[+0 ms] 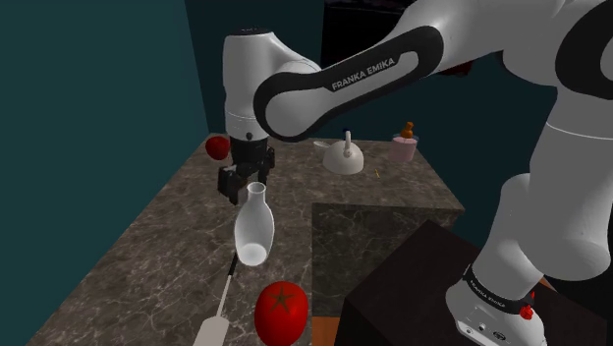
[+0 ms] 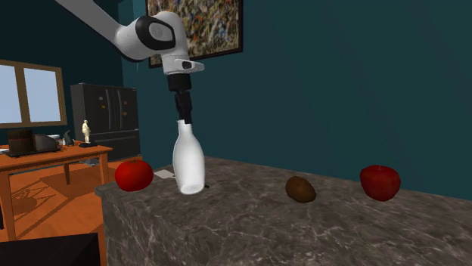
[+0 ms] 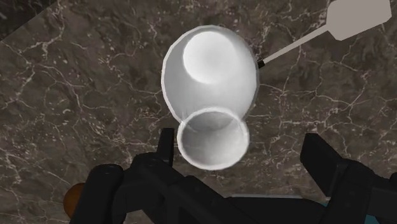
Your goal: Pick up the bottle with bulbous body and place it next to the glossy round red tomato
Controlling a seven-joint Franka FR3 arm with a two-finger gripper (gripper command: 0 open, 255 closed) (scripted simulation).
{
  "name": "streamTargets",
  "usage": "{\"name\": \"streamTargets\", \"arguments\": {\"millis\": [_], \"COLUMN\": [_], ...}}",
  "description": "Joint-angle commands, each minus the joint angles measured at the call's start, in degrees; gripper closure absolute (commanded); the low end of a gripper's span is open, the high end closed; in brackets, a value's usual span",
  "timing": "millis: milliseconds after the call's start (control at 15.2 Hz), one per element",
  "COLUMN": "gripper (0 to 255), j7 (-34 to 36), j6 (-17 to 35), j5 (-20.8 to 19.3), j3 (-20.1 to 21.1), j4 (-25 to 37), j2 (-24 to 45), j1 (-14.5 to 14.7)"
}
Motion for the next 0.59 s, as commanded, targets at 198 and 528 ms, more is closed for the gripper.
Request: {"name": "streamTargets", "arguments": {"millis": [198, 528], "gripper": [0, 0], "j7": [-0.6, -0.6], "j6": [-4.5, -4.5], "j5": [0.8, 0.8], "j3": [0.1, 0.1], "j4": [2.5, 2.5], "j2": [-2.0, -2.0], "j1": [-0.1, -0.1]}}
